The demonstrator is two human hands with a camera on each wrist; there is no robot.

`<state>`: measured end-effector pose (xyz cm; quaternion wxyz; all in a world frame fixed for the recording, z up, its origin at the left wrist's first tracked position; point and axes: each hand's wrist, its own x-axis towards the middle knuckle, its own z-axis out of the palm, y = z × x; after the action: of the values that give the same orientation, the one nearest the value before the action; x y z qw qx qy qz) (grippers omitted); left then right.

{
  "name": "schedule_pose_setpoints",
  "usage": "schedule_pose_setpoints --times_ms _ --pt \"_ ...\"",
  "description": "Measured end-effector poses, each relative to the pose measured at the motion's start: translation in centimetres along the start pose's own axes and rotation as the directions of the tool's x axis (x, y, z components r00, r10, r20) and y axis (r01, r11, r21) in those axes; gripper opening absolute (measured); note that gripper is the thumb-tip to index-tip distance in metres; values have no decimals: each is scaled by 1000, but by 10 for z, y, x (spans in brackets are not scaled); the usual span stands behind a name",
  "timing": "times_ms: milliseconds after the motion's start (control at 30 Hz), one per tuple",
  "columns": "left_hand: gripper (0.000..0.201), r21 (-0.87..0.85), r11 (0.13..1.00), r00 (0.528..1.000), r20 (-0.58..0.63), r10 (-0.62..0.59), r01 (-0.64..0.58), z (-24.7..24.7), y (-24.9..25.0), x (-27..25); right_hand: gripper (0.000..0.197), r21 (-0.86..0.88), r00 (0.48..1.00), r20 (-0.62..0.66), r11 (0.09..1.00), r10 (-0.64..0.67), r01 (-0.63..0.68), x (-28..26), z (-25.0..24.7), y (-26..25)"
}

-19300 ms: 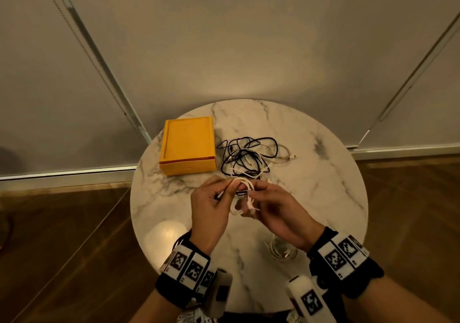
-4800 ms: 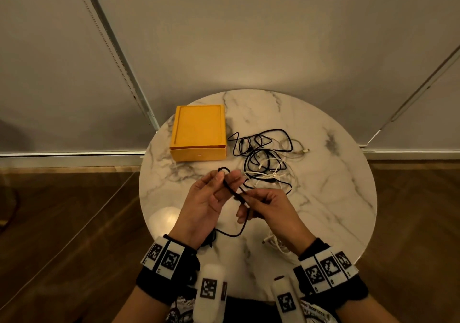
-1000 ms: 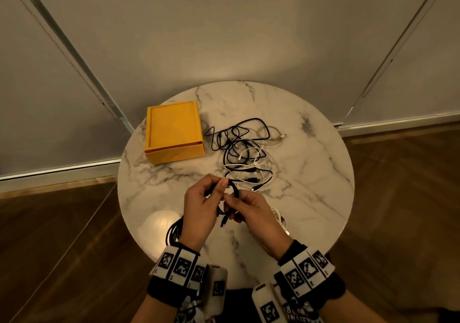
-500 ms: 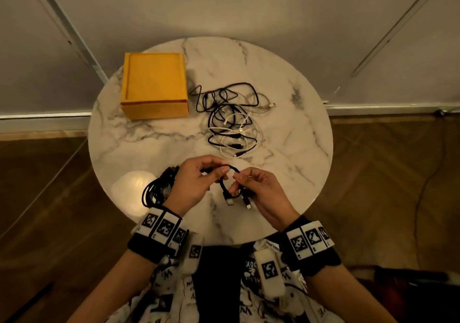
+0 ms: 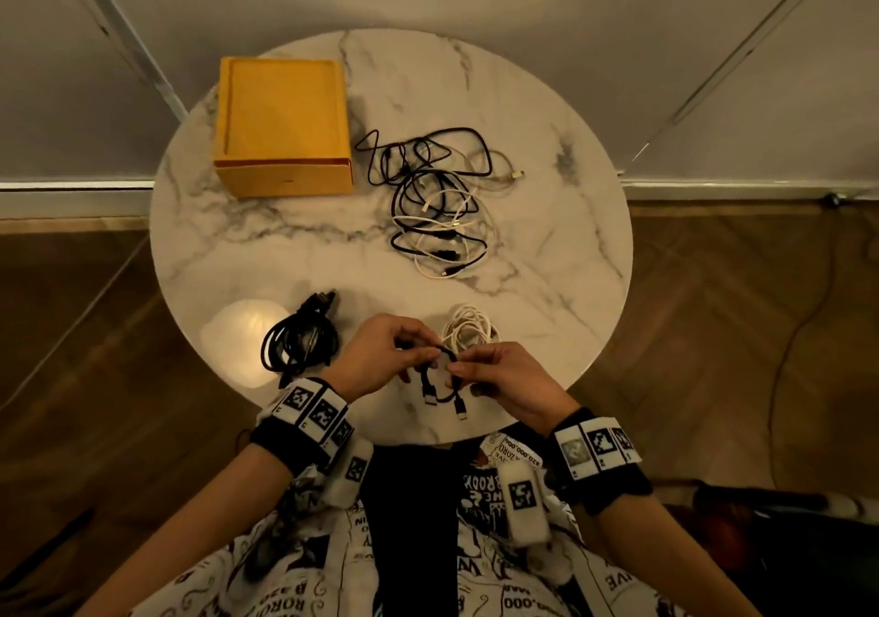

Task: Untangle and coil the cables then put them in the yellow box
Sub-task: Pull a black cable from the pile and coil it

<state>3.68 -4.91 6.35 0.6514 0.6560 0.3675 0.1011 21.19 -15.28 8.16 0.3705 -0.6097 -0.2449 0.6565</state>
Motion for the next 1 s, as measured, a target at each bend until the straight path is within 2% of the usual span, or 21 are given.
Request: schedule_pose_setpoints --times_ms 67,100,200,267,400,567,667,800,900,1000 --pt "7 -20 1000 1000 6 10 -10 -4 1 -4 4 166 998 44 985 40 -47 2 4 3" --pt "8 -35 999 1000 18 0 1 -6 2 -7 7 195 996 73 979 47 -60 3 5 5" --pt "12 -42 998 996 71 -48 51 -18 -2 -21 18 66 986 155 995 61 -72 6 11 7" --pt "10 -22 998 996 64 -63 64 -25 -9 -30 17 -70 987 151 996 64 -54 8 15 7" --pt "7 53 995 989 -126 -82 89 -59 -17 -51 16 -187 982 173 982 72 -39 14 20 8" --pt "5 64 991 909 -410 -78 114 -119 -28 -68 8 -184 983 129 977 134 -109 26 23 7" --pt "4 81 985 894 -437 -101 151 -142 -36 -69 8 -197 982 112 972 149 -125 31 27 8" --pt "3 98 973 867 -479 -140 211 -144 -50 -54 8 -233 982 104 963 160 -133 34 33 7" --pt "5 206 952 848 -522 -89 226 -140 -55 -46 11 -240 983 96 962 154 -127 35 29 6" --pt "8 280 934 849 -527 -45 223 -140 -60 -45 13 -215 984 85 968 154 -133 34 23 7"
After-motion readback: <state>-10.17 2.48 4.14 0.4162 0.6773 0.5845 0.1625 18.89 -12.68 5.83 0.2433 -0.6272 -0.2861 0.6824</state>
